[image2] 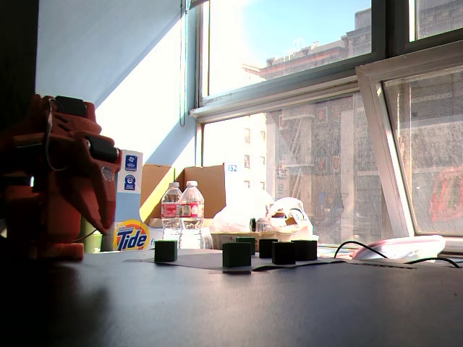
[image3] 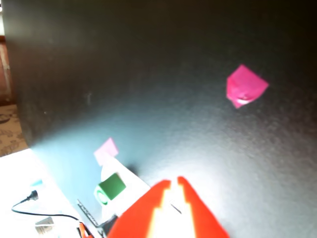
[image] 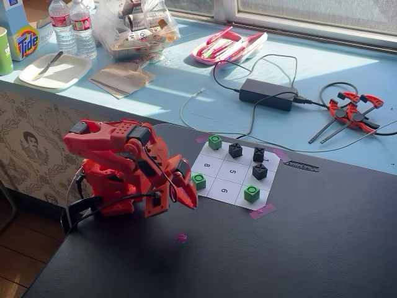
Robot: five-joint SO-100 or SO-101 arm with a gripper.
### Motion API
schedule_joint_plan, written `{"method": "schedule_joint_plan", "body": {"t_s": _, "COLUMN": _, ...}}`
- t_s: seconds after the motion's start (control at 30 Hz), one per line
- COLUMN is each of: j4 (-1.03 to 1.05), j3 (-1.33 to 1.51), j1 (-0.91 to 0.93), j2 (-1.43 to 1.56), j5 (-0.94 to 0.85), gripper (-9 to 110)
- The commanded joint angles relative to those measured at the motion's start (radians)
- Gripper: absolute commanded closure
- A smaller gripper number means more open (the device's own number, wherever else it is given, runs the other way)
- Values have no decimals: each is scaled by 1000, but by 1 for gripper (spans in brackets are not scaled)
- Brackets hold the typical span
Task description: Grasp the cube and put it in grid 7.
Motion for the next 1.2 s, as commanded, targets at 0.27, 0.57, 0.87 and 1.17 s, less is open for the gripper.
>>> {"method": "schedule_joint_plan", "body": {"t_s": 0.27, "j4": -34, "j3": 130, "j1": -40, "j2": 66, "j5": -3, "gripper": 101}}
{"method": "schedule_joint_plan", "body": {"t_s": 0.57, "j4": -55, "j3": 163, "j1": -37, "j2": 66, "j5": 0, "gripper": 101}}
{"method": "schedule_joint_plan", "body": {"t_s": 0.87, "j4": -55, "j3": 163, "j1": -32, "j2": 66, "j5": 6, "gripper": 101}}
{"method": "schedule_joint_plan", "body": {"t_s": 1.17, "j4": -55, "j3": 163, "j1": -32, "j2": 66, "j5": 6, "gripper": 101}}
